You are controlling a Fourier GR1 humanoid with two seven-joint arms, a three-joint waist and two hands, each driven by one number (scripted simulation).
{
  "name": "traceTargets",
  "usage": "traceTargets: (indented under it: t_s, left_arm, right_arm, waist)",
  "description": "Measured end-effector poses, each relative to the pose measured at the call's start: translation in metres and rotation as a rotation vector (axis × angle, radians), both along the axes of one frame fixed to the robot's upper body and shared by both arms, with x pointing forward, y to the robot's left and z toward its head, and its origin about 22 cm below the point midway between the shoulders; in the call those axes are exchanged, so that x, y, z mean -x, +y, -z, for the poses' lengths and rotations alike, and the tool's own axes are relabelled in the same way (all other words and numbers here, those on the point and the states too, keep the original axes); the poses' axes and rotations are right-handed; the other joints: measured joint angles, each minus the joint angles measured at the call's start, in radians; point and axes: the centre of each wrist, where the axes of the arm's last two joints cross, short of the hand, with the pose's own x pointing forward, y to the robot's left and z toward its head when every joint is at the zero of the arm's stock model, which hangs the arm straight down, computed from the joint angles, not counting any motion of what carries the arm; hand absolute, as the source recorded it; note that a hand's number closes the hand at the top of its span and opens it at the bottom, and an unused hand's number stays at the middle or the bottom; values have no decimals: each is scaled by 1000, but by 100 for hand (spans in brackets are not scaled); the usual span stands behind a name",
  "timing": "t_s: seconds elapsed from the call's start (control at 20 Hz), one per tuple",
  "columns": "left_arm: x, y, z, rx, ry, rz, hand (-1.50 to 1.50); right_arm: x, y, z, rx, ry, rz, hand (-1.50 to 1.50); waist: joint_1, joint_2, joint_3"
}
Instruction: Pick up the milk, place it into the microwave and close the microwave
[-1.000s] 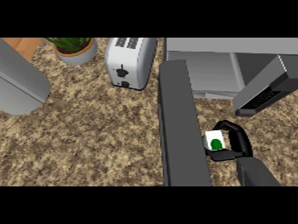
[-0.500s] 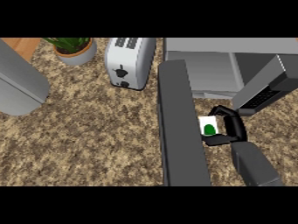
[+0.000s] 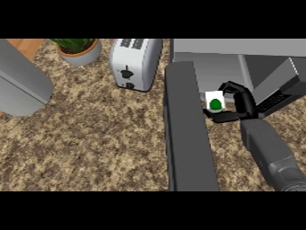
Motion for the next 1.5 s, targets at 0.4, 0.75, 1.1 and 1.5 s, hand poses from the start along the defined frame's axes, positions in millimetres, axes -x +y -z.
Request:
traceTargets:
  t_s: [0.4, 0.75, 1.1, 1.5]
  left_arm:
    - [-11, 6, -4, 1, -43, 41, -150]
    - [-21, 4, -8, 0, -71, 70, -150]
    - [-30, 4, -11, -3, -84, 98, -150]
    - [-36, 5, -16, -21, -99, 115, -150]
  right_arm:
    - [-27, -7, -36, 52, 10, 33, 150]
    - [-45, -13, -66, 196, -18, 123, 150]
    - [-56, -23, -88, 266, -40, 245, 150]
    - [-59, -42, -104, 301, -53, 334, 150]
  waist:
    - [24, 13, 1]
    - [51, 29, 2]
    - [82, 47, 4]
    - [110, 67, 6]
